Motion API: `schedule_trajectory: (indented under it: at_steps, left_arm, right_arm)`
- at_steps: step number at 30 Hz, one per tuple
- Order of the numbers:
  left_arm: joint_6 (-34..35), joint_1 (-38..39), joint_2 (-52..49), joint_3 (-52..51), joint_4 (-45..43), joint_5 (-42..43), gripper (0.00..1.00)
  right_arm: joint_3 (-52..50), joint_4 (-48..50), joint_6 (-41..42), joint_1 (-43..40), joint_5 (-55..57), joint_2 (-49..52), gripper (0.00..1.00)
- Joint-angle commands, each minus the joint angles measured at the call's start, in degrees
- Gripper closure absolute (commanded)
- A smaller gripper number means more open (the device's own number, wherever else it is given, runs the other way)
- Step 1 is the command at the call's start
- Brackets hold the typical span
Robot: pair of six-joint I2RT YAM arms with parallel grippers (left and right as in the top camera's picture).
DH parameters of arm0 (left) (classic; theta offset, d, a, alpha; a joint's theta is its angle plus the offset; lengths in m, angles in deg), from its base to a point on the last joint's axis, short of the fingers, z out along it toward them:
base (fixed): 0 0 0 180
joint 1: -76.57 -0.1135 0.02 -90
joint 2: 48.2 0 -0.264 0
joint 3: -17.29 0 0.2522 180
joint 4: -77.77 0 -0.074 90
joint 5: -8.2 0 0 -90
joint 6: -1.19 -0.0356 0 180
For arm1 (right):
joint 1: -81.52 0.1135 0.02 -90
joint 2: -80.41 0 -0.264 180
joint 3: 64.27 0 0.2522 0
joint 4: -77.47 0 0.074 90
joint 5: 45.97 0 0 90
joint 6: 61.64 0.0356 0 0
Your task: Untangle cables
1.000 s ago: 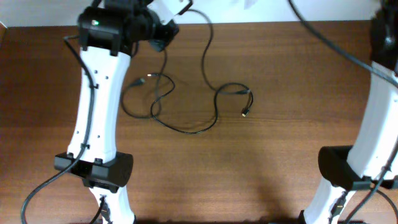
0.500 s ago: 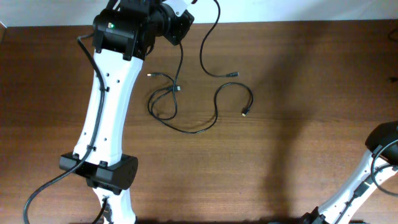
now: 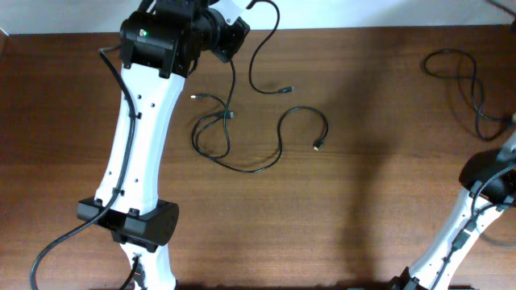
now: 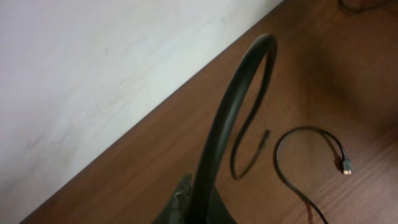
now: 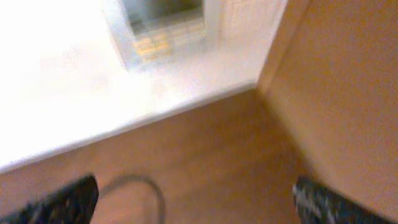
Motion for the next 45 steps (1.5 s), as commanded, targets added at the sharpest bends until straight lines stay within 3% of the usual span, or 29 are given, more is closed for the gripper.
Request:
schedule_trajectory:
  at_steps: [1,2,4,6,10,11,15,17,21,22,24,28,30,32,34,38,42,45]
  left_arm:
    - [0.52,-0.35,0.61,0.48,0.94,-0.26,1.00]
    - [0.52,-0.37,0.61,0.48,0.90,-0.35,1.00]
    - [0.52,-0.46,0.61,0.48,0.17,-8.35,1.00]
    - [0.52,-0.46,0.61,0.48,0.28,-8.66,1.00]
    - [0.55,-0.44,0.61,0.48,-0.50,-8.98,1.00]
    - [0.55,-0.44,0.61,0.48,-0.07,-9.01,1.00]
    - [0.52,-0.44,0.61,0.48,0.28,-8.98,1.00]
    - [0.52,-0.44,0.61,0.48,0.37,-9.01,1.00]
    - [0.50,-0.44,0.61,0.48,0.76,-9.03,1.00]
    - [0.50,-0.44,0.61,0.48,0.74,-9.01,1.00]
    - [0.52,-0.44,0.61,0.48,0.94,-9.01,1.00]
    - [0.52,-0.39,0.61,0.46,1.55,-8.98,1.00]
    - [0.52,-0.39,0.61,0.46,1.75,-8.98,1.00]
    - [0.52,-0.39,0.61,0.46,3.17,-8.90,1.00]
    - [0.50,-0.39,0.61,0.46,5.31,-8.79,1.00]
    - [0.50,-0.39,0.57,0.46,5.66,-8.79,1.00]
    - [0.50,-0.39,0.57,0.46,5.99,-8.79,1.00]
    - [0.52,-0.39,0.57,0.46,6.19,-8.79,1.00]
  right_arm:
    - [8.79,-12.33,3.52,6.91,-11.61,-8.96,0.01]
    - [8.79,-16.63,3.54,9.42,-17.49,-9.99,0.01]
    - [8.83,-28.35,3.43,19.98,-27.08,-10.60,0.01]
    - [8.79,-35.50,1.64,26.12,-13.29,-10.60,0.01]
    - [6.36,-34.73,29.75,26.25,17.88,-8.70,0.01]
    - [5.64,-32.83,35.63,25.38,21.05,-7.67,0.02]
    - [-5.18,-23.61,51.60,20.28,21.16,-2.40,0.04]
    - [-15.54,-18.01,60.39,17.75,22.56,-1.70,0.04]
    - [-29.53,-16.74,91.23,11.17,18.03,-1.70,0.01]
    - [-30.67,-16.26,93.90,10.34,16.72,-1.70,0.01]
    - [-30.84,-16.46,99.69,9.31,16.87,-1.70,0.11]
    - [-31.01,-18.08,117.77,8.31,16.52,-1.49,0.15]
    - [-31.01,-17.35,125.07,8.31,16.31,-1.49,0.24]
    - [-31.01,-12.63,125.07,7.89,18.01,-1.46,0.25]
    - [-30.75,-10.80,125.02,6.36,14.51,-1.51,0.10]
    - [-28.37,-10.78,124.37,4.94,9.09,-2.60,0.10]
    - [-27.19,-14.08,123.99,4.20,23.02,-1.90,0.04]
    - [-27.96,-13.55,121.83,2.58,25.46,0.50,0.05]
